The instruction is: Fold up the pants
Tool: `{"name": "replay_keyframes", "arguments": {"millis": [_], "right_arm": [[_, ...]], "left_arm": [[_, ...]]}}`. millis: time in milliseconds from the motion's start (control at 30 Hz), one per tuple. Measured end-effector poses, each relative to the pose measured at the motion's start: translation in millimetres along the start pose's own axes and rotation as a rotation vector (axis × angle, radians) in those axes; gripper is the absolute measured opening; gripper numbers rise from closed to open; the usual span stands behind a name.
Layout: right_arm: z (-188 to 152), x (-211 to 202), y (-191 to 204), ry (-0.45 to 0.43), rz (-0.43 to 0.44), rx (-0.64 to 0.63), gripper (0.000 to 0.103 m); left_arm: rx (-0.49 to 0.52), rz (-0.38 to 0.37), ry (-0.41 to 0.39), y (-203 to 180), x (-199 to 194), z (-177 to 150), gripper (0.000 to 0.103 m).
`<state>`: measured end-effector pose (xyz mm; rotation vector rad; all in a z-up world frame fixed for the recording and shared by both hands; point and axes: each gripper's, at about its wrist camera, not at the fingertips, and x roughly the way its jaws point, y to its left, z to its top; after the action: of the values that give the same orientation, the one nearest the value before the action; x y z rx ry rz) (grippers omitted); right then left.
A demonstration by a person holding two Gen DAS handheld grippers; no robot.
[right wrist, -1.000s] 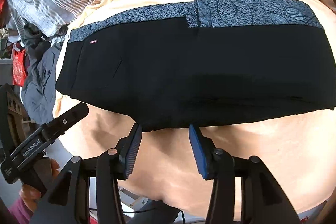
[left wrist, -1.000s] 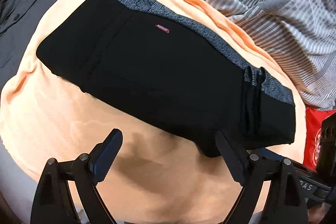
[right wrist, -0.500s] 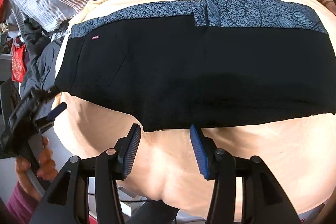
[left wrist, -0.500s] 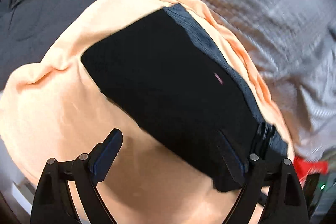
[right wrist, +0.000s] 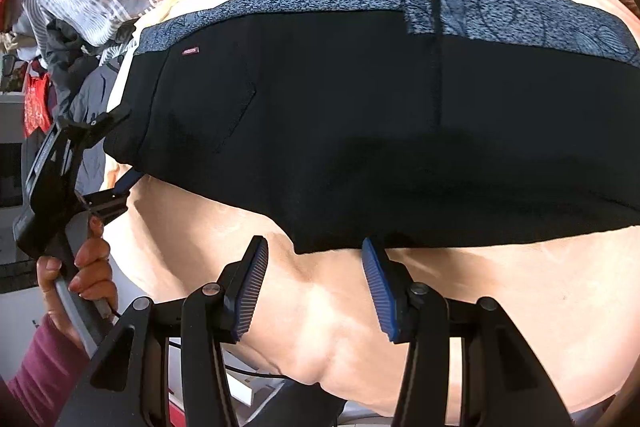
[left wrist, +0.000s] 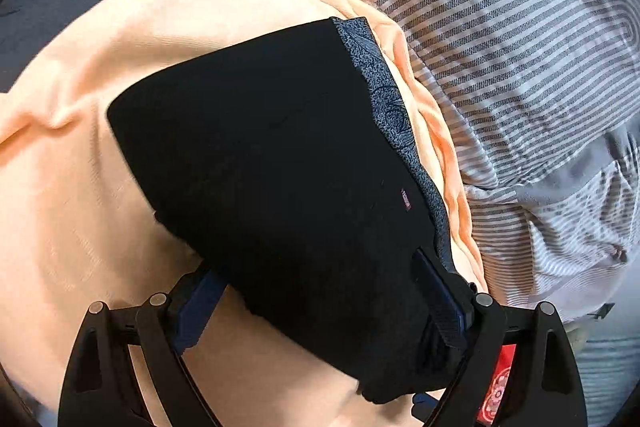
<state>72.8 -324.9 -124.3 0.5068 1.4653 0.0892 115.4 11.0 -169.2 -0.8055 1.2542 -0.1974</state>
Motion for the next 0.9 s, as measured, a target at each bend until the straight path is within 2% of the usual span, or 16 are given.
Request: {"name": "replay_keyframes", "arguments": {"millis": [100, 167, 267, 300, 333, 500, 533, 600, 633, 733, 833, 900], "right_arm": [[3, 0, 5, -0.003, 0.006, -0.006, 0.053], [5, 0, 9, -0.006, 0.013, -0.013, 0.053], [8, 3, 16, -0.004, 0.019, -0.021, 0.053], [9, 3, 18, -0.004, 0.026, -0.022, 0.053], [9, 3, 20, -0.004, 0.031, -0.022, 0.053], [13, 3, 24, -0.012, 0.045, -0.019, 0.053], [14, 2, 24, -0.014, 0.051, -0.015, 0.053], [17, -3, 22, -0.023, 0.051, -0.015, 0.053], [19, -6, 22, -0.025, 0.05, -0.014, 0.053], [32, -18, 25, -0.046, 0.045, -0.027, 0.053], [50, -30, 32, -0.055, 0.048, -0.047, 0.053], [66, -39, 43, -0.059, 0.058, -0.074, 0.053]], "left_arm": [[-0.03, -0.047, -0.011, 6, 0, 0, 0.091], [-0.03, -0.053, -0.017, 8, 1, -1, 0.091], [-0.004, -0.032, -0.019, 4, 3, -1, 0.091], [-0.009, -0.028, -0.02, 4, 4, -1, 0.091], [-0.026, -0.033, -0.022, 3, 6, 1, 0.096], [-0.059, 0.016, -0.037, -3, 11, 5, 0.094], [-0.052, 0.05, -0.037, -5, 10, 5, 0.085], [-0.039, 0.11, -0.04, -5, 8, 4, 0.06], [-0.031, 0.15, -0.036, -3, 8, 4, 0.037], [0.008, 0.179, -0.032, -3, 3, 2, 0.029], [0.175, 0.281, -0.074, -32, 0, -7, 0.027], [0.234, 0.313, -0.096, -45, 0, -13, 0.027]]}}
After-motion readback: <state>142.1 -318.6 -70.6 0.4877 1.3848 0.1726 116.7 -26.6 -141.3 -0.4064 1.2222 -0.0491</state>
